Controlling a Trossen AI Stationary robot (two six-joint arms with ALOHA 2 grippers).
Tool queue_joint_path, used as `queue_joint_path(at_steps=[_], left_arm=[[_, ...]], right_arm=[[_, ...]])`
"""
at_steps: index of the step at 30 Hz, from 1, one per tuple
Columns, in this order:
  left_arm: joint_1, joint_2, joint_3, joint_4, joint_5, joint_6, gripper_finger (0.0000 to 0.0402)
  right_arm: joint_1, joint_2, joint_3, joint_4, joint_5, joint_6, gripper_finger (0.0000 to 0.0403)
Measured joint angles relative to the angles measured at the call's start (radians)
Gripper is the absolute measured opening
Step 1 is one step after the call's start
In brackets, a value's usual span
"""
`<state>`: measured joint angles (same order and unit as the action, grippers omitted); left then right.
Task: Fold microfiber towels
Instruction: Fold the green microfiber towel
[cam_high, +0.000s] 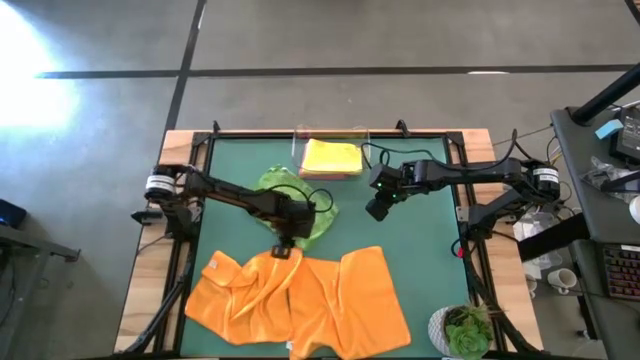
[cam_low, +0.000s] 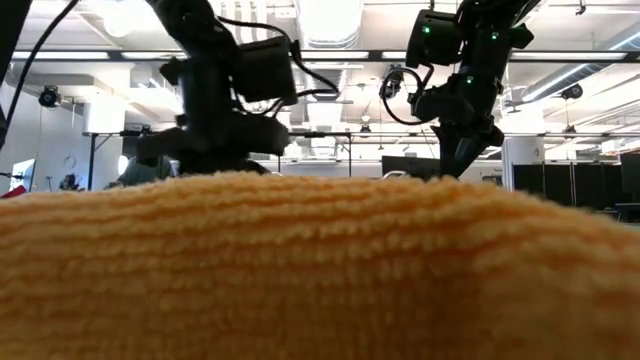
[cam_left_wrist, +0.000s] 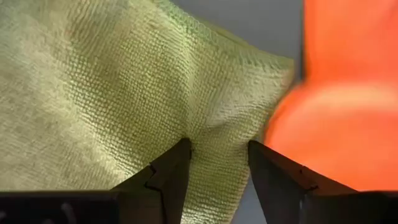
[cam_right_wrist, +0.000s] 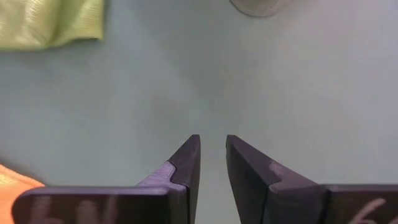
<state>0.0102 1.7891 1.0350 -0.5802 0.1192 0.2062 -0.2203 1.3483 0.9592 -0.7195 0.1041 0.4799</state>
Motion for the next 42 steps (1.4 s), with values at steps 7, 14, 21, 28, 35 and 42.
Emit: queue_joint_path(at_steps=[7, 14, 21, 28, 35, 42], left_arm=[[-0.008, -0.137, -0.012, -0.095, -0.139, 0.032, 0.0152], [-0.052, -0.231, -0.038, -0.116, -0.171, -0.018, 0.0152], [-0.158, -0.211, -0.099, -0.023, -0.182, -0.044, 0.0152], [-0.237, -0.181, -0.106, 0.005, -0.473, -0.067, 0.0152], [-0.242, -0.181, -0.116, -0.005, -0.377, -0.096, 0.0152], [-0.242, -0.181, -0.160, 0.094, -0.406, -0.097, 0.0152]], right_arm=[[0.005, 0.000, 0.000, 0.022, -0.062, -0.019, 0.0068], [0.047, 0.000, 0.000, 0.122, -0.107, -0.033, 0.0071], [0.087, 0.000, 0.000, 0.217, -0.109, -0.080, 0.0111], [0.084, 0.000, 0.000, 0.229, -0.107, -0.106, 0.0144], [0.083, 0.000, 0.000, 0.230, -0.105, -0.140, 0.0148], [0.082, 0.000, 0.000, 0.231, -0.105, -0.140, 0.0148]])
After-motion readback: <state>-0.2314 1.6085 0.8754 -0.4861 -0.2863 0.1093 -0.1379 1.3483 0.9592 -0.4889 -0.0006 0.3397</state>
